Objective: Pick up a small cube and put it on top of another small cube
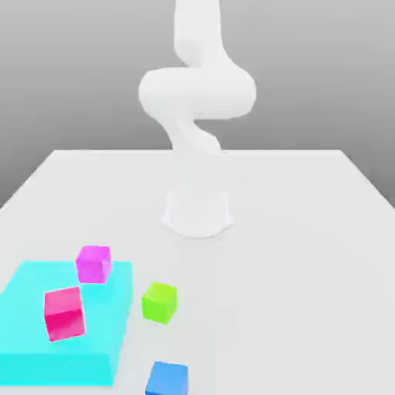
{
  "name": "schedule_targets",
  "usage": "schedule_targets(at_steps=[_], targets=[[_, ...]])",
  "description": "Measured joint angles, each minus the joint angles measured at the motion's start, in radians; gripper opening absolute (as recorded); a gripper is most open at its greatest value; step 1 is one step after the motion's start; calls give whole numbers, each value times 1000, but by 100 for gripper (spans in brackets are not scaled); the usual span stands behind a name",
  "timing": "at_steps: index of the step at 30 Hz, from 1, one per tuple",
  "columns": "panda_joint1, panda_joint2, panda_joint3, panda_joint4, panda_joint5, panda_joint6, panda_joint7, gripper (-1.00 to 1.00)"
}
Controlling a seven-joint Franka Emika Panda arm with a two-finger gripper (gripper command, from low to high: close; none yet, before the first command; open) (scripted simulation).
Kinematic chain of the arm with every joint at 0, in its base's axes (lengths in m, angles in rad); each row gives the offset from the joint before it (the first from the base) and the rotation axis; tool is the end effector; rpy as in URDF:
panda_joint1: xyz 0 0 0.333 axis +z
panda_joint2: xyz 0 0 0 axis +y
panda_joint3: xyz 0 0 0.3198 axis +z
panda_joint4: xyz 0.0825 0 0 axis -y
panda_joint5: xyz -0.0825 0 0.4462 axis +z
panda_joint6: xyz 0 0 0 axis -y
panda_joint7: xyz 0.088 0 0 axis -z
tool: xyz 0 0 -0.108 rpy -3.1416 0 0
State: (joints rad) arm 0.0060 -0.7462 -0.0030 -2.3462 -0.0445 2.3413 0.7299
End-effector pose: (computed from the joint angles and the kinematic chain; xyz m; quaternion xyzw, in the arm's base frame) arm 0.4297 0.0002 0.6730 -0.8741 0.3232 -0.3451 0.1116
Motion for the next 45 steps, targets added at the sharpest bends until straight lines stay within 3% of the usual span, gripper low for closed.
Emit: schedule_targets(at_steps=[13,25,29,36,42,45], targets=[[28,287,-110,-239,-186,210,-403,0],[72,538,-289,-460,-222,414,-872,0],[104,618,-349,-536,-166,488,-1078,0],[161,755,-364,-583,61,603,-1370,0],[71,876,-213,-554,295,692,-1534,0],[-30,934,-100,-544,349,741,-1578,0]])
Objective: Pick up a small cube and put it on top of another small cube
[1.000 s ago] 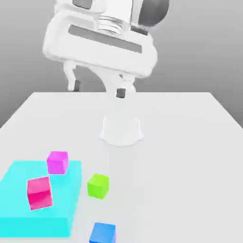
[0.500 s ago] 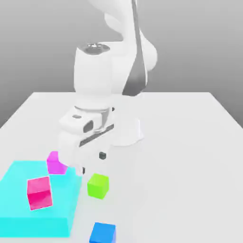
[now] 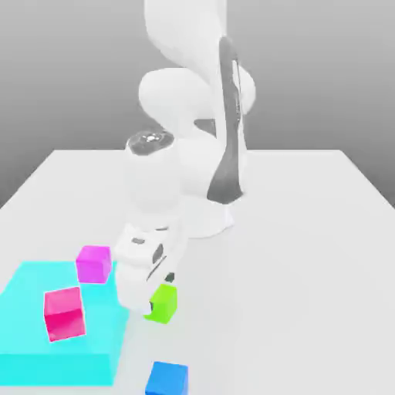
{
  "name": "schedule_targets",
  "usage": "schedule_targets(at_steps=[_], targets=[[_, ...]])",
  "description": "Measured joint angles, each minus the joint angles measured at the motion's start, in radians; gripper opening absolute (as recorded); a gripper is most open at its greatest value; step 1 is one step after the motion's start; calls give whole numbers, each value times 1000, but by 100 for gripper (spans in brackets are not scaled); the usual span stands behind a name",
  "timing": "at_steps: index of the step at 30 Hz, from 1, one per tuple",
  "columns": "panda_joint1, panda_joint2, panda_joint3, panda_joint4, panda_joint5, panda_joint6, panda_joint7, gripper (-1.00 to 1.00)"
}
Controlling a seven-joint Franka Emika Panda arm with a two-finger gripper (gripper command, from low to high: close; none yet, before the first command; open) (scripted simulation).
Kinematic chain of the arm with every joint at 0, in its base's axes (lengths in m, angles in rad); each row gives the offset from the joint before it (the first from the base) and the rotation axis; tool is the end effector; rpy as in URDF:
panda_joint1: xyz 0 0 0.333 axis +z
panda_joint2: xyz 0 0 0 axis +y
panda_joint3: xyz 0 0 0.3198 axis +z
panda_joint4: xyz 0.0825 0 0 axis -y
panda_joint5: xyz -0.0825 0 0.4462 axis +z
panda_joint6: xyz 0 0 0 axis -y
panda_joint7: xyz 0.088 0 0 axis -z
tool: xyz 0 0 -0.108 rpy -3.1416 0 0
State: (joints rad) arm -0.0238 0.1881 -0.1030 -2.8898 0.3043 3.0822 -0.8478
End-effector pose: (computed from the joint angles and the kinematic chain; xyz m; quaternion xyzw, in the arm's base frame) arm 0.3303 -0.0709 0.0847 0.9781 0.2080 0.0035 0.0020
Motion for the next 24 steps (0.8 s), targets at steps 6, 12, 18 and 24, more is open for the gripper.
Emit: schedule_targets(at_steps=[6,12,18,24], targets=[[-103,70,102,6,23,60,-29,-100],[-87,55,86,5,17,46,-21,-100],[30,-59,-57,-12,-109,-46,84,-100],[36,-178,-121,-40,-291,-138,208,-100]])
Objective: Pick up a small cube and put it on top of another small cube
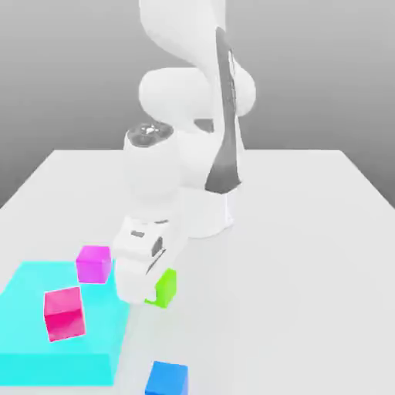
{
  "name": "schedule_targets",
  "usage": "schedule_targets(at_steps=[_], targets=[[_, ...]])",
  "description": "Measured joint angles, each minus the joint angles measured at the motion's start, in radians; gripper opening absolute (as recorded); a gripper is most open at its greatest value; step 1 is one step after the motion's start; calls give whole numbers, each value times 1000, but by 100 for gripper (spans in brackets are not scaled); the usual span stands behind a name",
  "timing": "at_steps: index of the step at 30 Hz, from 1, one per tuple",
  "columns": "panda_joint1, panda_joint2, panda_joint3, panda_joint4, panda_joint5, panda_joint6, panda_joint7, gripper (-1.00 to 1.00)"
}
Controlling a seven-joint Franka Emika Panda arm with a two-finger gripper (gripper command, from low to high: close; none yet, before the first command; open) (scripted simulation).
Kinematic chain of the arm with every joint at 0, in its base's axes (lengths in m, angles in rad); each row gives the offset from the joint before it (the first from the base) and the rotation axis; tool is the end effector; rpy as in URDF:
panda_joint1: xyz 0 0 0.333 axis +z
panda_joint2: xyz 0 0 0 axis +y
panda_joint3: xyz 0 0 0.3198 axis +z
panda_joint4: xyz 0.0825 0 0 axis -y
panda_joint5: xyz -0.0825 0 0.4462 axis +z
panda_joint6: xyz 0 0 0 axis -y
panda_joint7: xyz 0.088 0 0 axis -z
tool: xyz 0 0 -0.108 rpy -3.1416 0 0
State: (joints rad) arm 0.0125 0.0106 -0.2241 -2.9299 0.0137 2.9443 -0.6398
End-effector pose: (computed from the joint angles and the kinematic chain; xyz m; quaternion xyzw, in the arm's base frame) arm 0.3363 -0.0737 0.1236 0.9786 0.2059 0.0019 0.0007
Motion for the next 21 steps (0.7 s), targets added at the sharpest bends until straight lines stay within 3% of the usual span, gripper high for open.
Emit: schedule_targets(at_steps=[4,10,18,21], targets=[[2,-49,5,9,-27,-62,-26,-100],[56,26,34,211,75,-192,-394,-100],[49,148,76,499,43,-359,-797,-100],[36,231,95,543,49,-320,-860,-100]])
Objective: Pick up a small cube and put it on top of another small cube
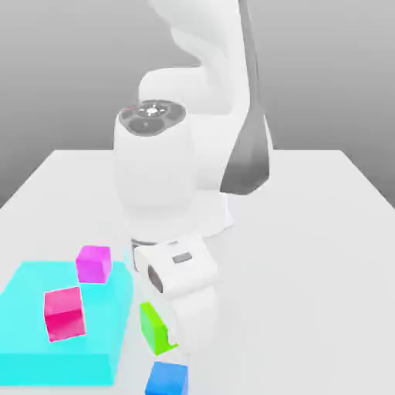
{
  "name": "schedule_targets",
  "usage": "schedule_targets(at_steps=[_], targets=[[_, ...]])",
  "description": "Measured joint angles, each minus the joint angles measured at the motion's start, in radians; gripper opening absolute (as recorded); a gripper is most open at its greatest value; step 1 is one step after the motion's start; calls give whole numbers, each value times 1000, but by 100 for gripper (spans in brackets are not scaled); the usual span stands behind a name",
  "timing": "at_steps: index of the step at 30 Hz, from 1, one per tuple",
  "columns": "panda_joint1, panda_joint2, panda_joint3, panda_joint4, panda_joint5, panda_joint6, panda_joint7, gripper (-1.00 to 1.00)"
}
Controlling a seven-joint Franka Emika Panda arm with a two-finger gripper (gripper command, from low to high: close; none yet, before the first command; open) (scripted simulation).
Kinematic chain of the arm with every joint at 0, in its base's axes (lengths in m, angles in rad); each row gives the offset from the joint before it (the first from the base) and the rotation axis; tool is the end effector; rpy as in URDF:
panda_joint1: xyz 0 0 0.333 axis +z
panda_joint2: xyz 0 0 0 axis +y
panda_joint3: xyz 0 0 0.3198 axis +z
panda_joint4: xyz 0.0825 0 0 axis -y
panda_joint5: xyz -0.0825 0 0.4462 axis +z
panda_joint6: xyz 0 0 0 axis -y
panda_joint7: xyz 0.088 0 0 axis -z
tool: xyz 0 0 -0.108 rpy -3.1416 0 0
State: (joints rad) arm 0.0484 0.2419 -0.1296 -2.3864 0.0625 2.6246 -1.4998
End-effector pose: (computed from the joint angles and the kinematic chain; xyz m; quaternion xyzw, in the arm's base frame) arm 0.5334 -0.0480 0.1684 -0.7751 -0.6319 0.0004 0.0003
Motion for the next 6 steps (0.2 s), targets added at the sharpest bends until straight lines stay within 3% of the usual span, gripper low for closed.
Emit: schedule_targets(at_steps=[2,3,6], targets=[[-12,69,16,8,14,61,-17,-100],[-16,89,21,9,19,79,-22,100],[-16,89,21,9,19,79,-22,100]])
